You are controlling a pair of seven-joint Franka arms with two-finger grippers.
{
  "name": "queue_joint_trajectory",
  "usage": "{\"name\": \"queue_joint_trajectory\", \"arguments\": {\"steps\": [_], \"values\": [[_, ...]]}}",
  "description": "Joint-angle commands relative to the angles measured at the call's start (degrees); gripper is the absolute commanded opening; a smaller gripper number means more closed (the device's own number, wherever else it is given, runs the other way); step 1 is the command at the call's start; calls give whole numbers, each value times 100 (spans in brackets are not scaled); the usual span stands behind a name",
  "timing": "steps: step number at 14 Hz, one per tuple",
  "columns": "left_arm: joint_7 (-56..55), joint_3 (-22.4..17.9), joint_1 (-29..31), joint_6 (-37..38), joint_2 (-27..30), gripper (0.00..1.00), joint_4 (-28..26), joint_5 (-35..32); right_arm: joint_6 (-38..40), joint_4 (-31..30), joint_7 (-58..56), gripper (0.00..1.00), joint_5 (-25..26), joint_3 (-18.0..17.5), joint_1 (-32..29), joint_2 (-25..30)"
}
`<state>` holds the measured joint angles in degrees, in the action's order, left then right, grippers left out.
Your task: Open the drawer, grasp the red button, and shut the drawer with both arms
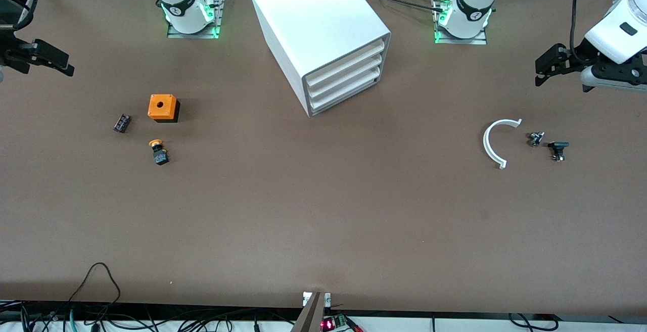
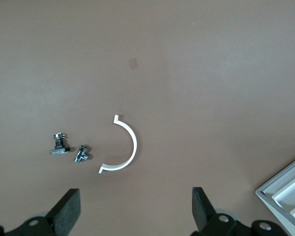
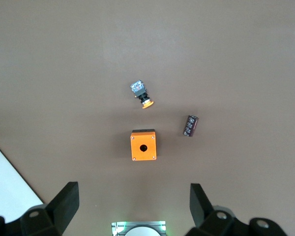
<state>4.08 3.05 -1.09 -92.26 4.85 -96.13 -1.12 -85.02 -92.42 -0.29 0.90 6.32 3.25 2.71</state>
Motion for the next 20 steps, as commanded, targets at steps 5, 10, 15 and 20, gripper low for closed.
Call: {"name": "queue_joint_trajectory", "arguments": {"steps": [5, 10, 15, 20], "values": [[84, -6, -14, 164, -160, 100, 323, 68, -726, -866, -50, 100, 59, -17, 27, 670], [110, -15, -14, 164, -169, 100, 323, 68, -884, -953, -50, 100, 68, -17, 18, 696], [84, 2, -40, 164, -256, 100, 349, 51, -911, -1120, -50, 100, 68, -8, 18, 819], [128, 125, -181, 103, -826, 100, 191, 51, -876, -1226, -50, 100, 68, -8, 18, 942]]}}
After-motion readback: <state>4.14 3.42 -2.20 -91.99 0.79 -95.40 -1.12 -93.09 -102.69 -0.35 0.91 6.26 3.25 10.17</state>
